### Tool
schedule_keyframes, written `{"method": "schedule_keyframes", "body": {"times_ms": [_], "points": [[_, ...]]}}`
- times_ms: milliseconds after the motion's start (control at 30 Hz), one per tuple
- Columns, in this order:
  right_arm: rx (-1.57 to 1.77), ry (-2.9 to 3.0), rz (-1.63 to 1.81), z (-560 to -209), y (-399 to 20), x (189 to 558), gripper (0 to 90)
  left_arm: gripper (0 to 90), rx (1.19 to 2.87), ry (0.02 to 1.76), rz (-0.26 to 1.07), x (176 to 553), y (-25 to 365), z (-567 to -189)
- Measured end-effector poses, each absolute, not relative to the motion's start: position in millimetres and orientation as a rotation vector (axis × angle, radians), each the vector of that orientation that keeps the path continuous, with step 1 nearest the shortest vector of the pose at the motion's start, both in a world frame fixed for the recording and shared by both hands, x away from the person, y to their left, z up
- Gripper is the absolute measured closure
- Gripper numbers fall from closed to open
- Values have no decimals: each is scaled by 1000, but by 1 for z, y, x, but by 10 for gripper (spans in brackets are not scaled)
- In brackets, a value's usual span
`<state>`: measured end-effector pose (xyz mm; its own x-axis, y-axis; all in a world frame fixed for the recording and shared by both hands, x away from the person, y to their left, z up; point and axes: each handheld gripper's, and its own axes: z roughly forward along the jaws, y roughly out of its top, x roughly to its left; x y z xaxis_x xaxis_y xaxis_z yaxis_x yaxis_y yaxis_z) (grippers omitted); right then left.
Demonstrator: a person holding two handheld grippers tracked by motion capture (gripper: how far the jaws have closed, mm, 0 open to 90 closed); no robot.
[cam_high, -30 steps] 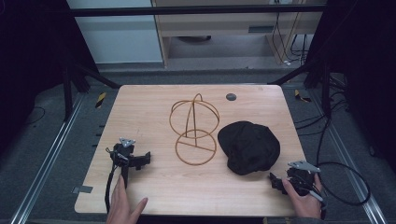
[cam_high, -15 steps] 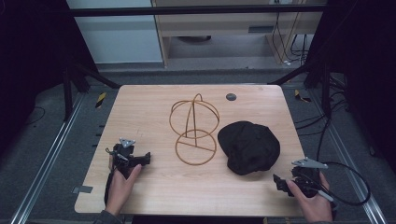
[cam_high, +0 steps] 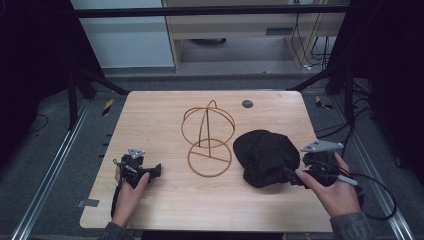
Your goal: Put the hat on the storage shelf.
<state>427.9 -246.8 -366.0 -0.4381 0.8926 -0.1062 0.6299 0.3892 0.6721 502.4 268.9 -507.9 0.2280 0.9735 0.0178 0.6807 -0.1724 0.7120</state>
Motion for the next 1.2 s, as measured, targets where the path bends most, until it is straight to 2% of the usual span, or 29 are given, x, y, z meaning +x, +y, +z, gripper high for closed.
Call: {"method": "schedule_keyframes", "body": {"times_ms": [433,1000,1200], "points": [[1346,2275,742,-374,-216,489,71,0,1934,1505,651,501,267,-508],[1402,2351,672,-394,-213,514,38,0,1942,1493,646,501,265,-508],[1418,2375,660,-398,-214,520,59,0,1945,1488,645,501,265,-508]]}}
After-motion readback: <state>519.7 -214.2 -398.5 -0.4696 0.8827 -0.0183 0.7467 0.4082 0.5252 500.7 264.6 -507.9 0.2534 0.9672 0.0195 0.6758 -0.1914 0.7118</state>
